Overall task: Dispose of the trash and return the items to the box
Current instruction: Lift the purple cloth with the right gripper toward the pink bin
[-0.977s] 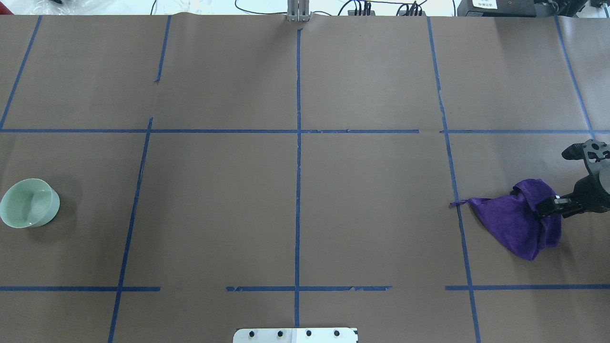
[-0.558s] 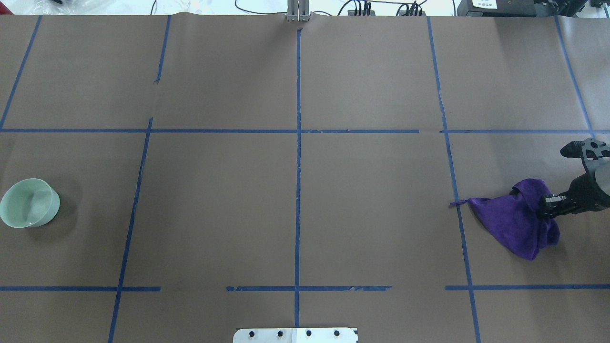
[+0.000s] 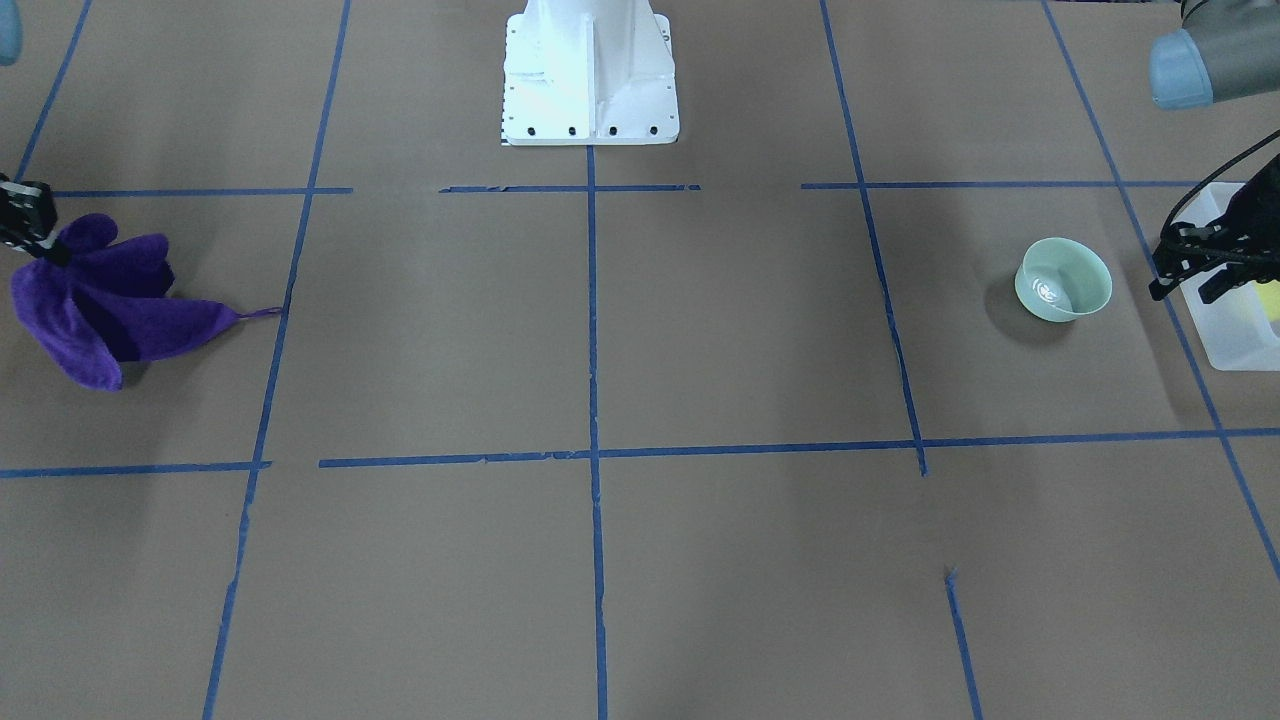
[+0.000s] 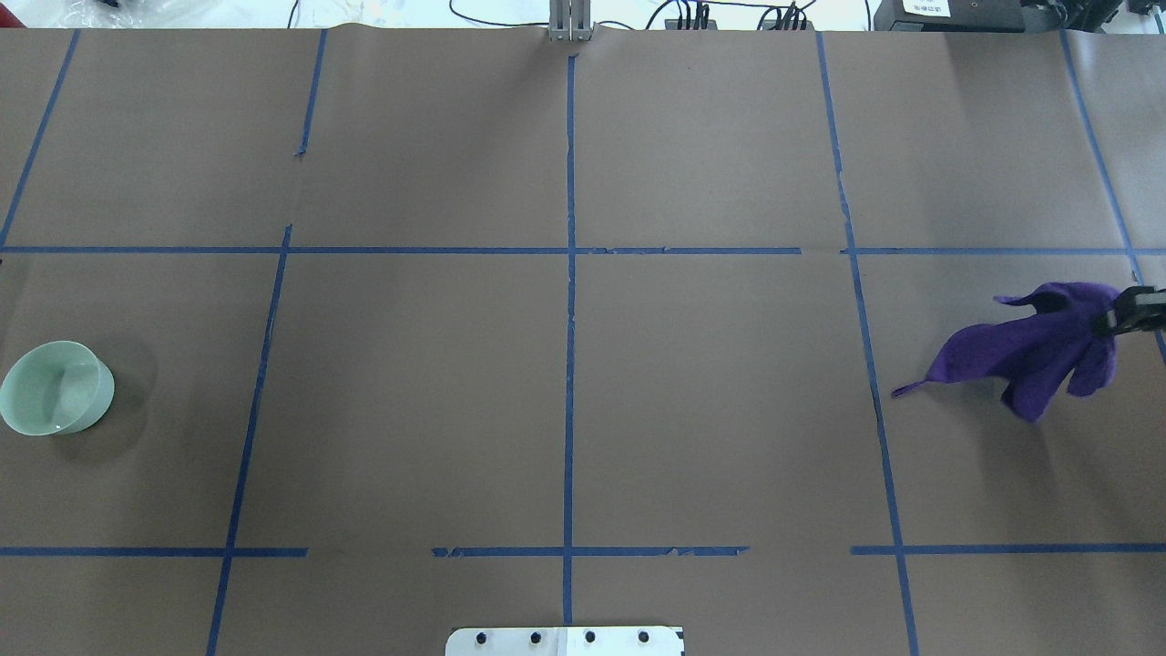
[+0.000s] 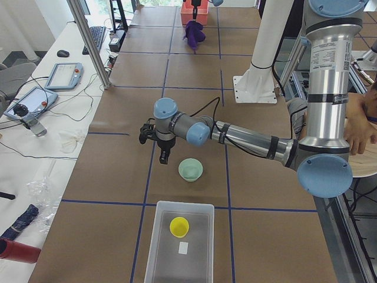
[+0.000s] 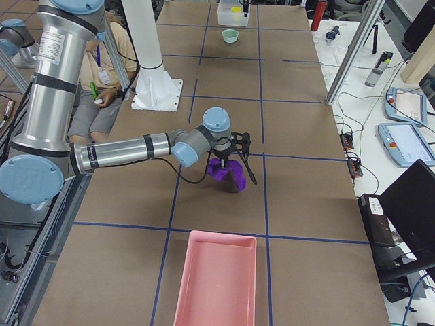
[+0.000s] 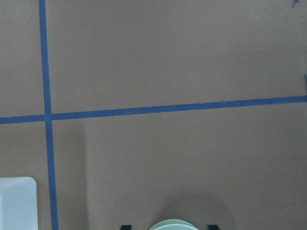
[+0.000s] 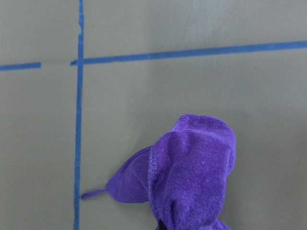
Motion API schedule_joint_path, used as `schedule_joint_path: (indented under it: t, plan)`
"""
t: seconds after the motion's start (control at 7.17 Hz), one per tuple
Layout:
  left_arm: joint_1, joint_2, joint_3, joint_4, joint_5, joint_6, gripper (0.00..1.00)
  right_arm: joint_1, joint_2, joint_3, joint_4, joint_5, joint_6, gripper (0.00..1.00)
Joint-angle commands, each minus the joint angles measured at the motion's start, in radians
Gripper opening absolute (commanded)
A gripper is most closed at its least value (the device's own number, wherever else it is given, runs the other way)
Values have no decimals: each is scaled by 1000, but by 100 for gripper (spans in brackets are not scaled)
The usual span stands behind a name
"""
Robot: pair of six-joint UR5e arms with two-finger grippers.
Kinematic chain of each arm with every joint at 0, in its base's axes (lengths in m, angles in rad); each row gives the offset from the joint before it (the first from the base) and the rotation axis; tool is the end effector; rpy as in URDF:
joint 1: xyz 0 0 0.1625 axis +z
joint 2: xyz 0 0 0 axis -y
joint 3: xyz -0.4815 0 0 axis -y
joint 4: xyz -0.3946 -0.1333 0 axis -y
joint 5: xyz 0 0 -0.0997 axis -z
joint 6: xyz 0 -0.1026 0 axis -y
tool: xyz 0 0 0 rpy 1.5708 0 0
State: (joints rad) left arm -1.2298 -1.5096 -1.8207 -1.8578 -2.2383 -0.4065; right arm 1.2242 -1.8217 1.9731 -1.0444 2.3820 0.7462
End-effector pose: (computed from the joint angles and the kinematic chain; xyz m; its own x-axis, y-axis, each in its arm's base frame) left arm 0.0960 -0.4792 0.5950 0.7103 0.1554 -0.6865 -0.0179 0.9790 0.2031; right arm -0.0779 -0.3892 0.5619 0.5418 0.0116 0.8404 -0.1405 0.9871 0.0770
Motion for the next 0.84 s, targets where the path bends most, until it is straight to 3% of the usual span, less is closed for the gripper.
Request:
schedule_joint_path:
  t: [0.0,0.14,0.42,0.56,0.7]
  plan:
    - [9,84,33,-250,5,3,65,344,-39,1,-60,161,-269,0]
    - [10,86,61,-288,3,-4,85,451,-63,-6,-74,155,-345,0]
    - [15,86,61,-291,2,-6,99,700,-38,-39,-331,82,-774,0]
    - [19,89,64,-288,2,-6,100,780,23,-49,-503,0,-980,0]
    - [38,91,67,-285,2,-6,100,793,79,-106,-540,-73,-1072,0]
